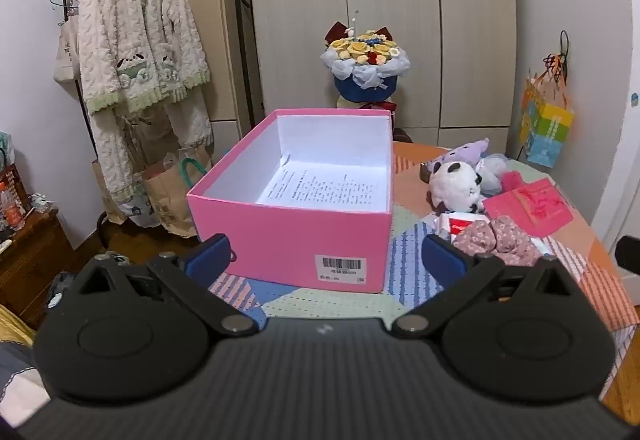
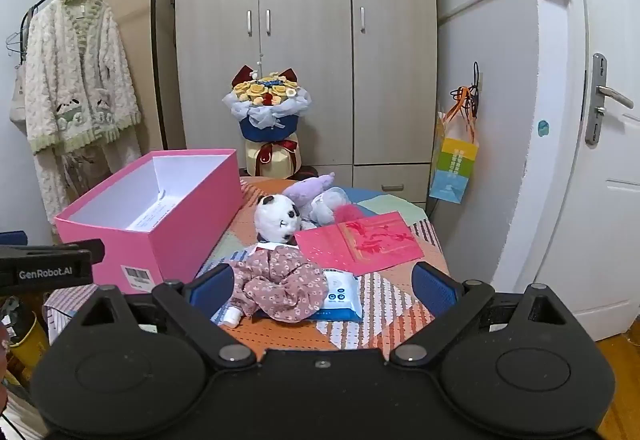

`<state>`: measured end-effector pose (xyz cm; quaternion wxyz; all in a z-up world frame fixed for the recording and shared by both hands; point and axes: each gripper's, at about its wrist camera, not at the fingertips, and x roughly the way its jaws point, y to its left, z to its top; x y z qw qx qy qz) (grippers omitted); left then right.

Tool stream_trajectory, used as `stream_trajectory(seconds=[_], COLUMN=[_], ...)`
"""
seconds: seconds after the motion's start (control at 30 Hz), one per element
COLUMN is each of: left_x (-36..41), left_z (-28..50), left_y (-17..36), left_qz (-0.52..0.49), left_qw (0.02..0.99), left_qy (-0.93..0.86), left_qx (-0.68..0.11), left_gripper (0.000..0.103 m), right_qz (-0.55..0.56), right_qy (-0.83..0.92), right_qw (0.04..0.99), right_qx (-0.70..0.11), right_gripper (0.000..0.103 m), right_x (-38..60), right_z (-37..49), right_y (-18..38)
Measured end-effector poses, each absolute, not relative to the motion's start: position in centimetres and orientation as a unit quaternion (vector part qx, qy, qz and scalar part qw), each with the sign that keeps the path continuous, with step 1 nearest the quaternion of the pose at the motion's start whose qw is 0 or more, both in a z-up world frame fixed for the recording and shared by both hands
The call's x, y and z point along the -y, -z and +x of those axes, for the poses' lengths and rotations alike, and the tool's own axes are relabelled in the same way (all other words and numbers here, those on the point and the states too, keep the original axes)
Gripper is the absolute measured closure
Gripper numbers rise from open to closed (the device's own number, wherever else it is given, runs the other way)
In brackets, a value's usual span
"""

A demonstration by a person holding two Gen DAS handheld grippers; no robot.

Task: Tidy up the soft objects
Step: 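Move the left tool toward the pink floral scrunchie on the table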

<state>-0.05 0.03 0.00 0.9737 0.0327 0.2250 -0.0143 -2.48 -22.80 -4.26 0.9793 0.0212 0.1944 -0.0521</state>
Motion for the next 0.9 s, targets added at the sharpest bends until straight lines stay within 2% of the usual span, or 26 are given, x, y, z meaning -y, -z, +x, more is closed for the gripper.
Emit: stream_trajectory(seconds=[0.4, 0.9], left_x=[0.3, 0.4], left_z=[-0.4, -2.1], left_y=[0.1, -0.8], left_qz=[0.038, 0.033], left_qw=[0.971, 0.972], left_qy=[0.043, 0.070], left_qx=[-0.232, -0.220], left_gripper=[0.003, 0.000], right_qz=[0.013, 0.010], right_qy=[0.065, 0.070], right_qw=[0.978, 0.976], right_qx=[-0.198, -0.204], right_gripper=[0.005, 0.005], right_x=[23.1, 23.1], right_z=[-2.4, -2.3], right_y=[5.3, 5.4])
